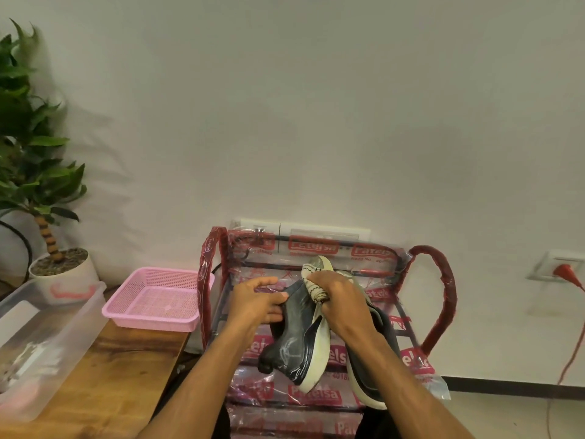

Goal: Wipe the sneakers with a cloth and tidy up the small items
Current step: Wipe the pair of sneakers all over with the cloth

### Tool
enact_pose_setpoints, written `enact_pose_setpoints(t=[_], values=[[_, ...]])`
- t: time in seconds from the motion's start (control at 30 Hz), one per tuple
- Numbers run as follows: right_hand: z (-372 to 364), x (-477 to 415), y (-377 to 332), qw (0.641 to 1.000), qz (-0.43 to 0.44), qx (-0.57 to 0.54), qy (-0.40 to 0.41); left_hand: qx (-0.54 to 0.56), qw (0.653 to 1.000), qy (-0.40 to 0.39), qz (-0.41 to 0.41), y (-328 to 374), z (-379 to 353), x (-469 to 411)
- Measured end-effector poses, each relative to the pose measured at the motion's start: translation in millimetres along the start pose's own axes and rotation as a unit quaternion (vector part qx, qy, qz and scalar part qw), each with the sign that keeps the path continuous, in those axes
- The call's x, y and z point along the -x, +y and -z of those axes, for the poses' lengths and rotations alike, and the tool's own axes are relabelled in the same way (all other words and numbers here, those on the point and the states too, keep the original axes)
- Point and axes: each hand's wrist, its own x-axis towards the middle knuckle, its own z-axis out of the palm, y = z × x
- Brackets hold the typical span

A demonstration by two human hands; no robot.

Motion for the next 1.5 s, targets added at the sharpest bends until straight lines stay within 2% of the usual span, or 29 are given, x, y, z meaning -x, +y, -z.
enact_pose_setpoints(t=[0.17, 0.3, 0.47, 0.6, 0.73, 0.83, 0.97, 1.07, 1.13, 1.27, 1.5], values=[[-1, 5, 3, 0.994, 0.083, 0.055, -0.049, -0.023, 1.000, 0.002, 0.004, 5, -2, -7], [-2, -2, 1, 0.993, 0.048, 0.106, -0.038, -0.033, 0.999, 0.011, -0.012, 4, -7, -8], [-2, 9, -2, 0.992, 0.081, 0.041, -0.092, -0.037, 0.999, 0.030, -0.007, -1, -1, -11], [-5, -1, 2, 0.985, 0.084, 0.134, -0.065, -0.027, 0.999, 0.026, -0.002, -5, -6, -5], [-3, -3, -12, 0.985, 0.060, 0.129, -0.099, -0.019, 0.998, 0.052, -0.020, -8, -9, -5], [-4, 4, -13, 0.978, 0.103, 0.103, -0.153, -0.012, 0.997, 0.077, -0.015, -12, -1, -5], [-12, 0, -11, 0.949, 0.179, 0.219, -0.142, -0.020, 0.996, 0.086, -0.011, -14, 4, -2], [-11, -9, -18, 0.935, 0.170, 0.283, -0.128, -0.024, 0.996, 0.087, -0.014, -14, 8, -1], [-10, -13, -18, 0.942, 0.142, 0.285, -0.110, -0.028, 0.996, 0.080, -0.013, -13, 11, -1], [-7, -5, -14, 0.972, 0.058, 0.221, -0.060, -0.032, 0.999, 0.037, -0.005, -10, 14, 0], [9, 4, -18, 0.988, 0.003, 0.141, -0.070, -0.015, 1.000, 0.010, 0.007, -13, 28, 7]])
